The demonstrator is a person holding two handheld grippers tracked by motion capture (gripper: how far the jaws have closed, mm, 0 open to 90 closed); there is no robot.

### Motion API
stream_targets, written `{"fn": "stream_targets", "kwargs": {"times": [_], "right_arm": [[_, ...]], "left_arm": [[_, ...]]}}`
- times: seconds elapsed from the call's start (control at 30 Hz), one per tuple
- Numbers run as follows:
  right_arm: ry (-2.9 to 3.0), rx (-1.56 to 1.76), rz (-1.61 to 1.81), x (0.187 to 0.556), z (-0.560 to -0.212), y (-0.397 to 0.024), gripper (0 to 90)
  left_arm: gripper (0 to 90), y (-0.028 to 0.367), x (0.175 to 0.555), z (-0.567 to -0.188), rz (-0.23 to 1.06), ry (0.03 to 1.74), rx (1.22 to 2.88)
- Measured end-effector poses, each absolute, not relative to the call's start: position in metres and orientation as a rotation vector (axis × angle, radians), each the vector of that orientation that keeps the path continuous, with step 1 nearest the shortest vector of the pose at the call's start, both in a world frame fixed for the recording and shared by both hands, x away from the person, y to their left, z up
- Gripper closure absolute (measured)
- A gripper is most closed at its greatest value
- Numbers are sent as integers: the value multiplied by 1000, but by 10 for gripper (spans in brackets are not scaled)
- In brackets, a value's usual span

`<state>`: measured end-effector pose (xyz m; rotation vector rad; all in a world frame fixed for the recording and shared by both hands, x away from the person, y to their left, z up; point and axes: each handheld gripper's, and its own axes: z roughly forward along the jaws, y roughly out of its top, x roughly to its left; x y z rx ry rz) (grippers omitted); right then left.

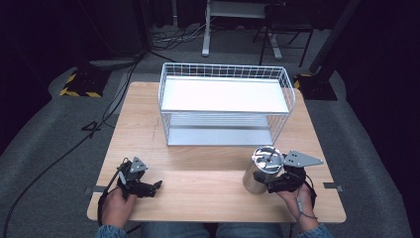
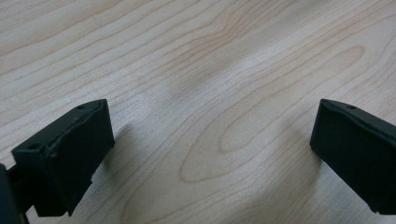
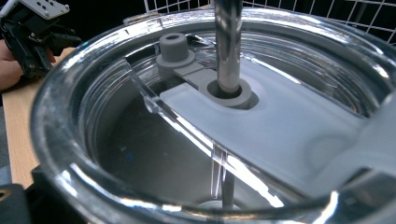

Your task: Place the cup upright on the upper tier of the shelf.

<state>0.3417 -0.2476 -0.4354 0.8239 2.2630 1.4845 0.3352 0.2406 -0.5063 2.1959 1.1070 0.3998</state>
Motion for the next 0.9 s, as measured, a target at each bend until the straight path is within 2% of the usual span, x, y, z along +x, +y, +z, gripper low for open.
{"fn": "stream_targets", "kwargs": {"times": [0.63, 0.9], "right_arm": [[2276, 826, 1448, 340, -428, -246, 34], [2272, 816, 1433, 340, -407, -248, 35]], "left_arm": [[0, 241, 335, -506, 399, 1107, 2196], [0, 241, 335, -506, 400, 1107, 2196]]}}
